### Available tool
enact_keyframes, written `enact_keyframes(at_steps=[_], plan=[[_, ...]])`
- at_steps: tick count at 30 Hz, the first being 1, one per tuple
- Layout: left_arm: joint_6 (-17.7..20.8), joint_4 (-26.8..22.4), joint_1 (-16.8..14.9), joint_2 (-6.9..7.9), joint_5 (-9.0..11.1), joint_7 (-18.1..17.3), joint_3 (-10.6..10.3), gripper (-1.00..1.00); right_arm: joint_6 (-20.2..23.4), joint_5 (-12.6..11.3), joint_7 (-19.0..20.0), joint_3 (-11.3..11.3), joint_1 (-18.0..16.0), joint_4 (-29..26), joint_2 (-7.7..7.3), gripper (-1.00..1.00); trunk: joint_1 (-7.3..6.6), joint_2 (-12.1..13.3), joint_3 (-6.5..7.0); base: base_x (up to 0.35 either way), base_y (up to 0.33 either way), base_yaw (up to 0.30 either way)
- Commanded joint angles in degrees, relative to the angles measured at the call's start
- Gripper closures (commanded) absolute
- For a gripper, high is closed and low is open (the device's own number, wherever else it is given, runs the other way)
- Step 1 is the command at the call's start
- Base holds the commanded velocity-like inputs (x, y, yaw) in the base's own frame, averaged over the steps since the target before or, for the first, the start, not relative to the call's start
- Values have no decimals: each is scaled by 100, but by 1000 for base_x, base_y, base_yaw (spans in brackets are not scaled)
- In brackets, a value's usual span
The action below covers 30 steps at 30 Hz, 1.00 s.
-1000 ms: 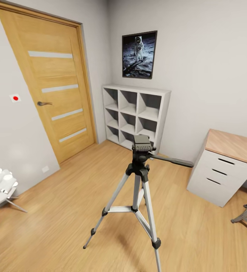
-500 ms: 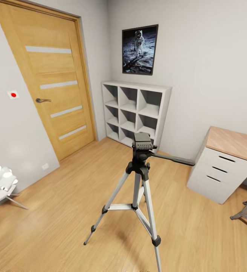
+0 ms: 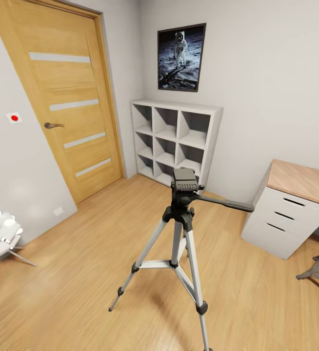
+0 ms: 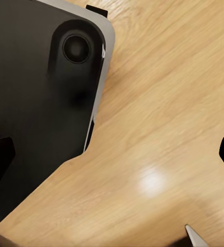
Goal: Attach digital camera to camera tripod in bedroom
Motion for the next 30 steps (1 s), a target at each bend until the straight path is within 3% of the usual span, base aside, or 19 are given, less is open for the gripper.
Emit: enact_keyframes(at_steps=[1,30], plan=[[5,-6,-2,-1,30,22,-49,100,-35,45,12,-48,-7,13,-10,-100,3,-11,-20,0,0,0],[5,-6,-2,3,30,22,-49,100,-43,45,26,-40,-7,14,-1,-100,3,-11,-293,0,0,0]])
